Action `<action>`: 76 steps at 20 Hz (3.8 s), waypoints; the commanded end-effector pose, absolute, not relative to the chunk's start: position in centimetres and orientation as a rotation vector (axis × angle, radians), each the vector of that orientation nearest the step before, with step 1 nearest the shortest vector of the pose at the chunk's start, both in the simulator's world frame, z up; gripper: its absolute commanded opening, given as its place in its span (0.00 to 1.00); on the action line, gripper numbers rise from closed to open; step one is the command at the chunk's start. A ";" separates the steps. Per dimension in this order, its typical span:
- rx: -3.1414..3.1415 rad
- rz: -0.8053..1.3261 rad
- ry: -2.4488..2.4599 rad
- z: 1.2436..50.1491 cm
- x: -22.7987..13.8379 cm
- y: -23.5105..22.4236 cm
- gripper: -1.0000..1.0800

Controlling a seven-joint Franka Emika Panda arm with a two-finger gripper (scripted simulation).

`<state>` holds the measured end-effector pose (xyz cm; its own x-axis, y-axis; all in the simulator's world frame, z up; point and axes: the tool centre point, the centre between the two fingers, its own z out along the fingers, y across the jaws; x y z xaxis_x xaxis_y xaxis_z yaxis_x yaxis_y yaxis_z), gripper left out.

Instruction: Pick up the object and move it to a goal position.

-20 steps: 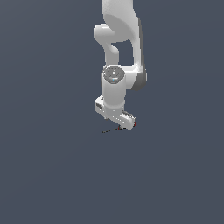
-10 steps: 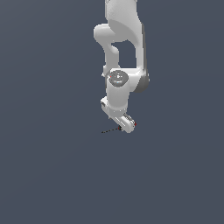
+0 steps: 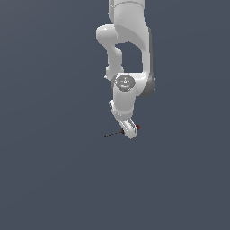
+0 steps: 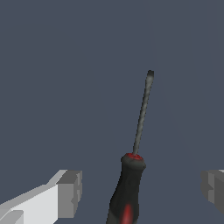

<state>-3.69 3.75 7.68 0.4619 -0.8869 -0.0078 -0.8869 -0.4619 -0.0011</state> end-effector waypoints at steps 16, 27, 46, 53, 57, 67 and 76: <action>-2.532 0.001 1.860 6.5 -4.4 4.5 0.96; -2.528 0.001 1.865 2.9 -4.5 4.5 0.96; -2.528 0.001 1.866 1.5 -4.4 4.5 0.00; -2.528 0.000 1.866 2.1 -3.1 3.5 0.00; -2.528 -0.001 1.866 2.9 -1.5 2.4 0.00; -2.529 -0.001 1.866 5.5 4.1 -1.6 0.00; -2.529 -0.001 1.865 6.9 7.5 -3.8 0.00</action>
<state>7.03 -3.52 6.70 0.2945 -0.9556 0.0011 -0.9556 -0.2945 0.0009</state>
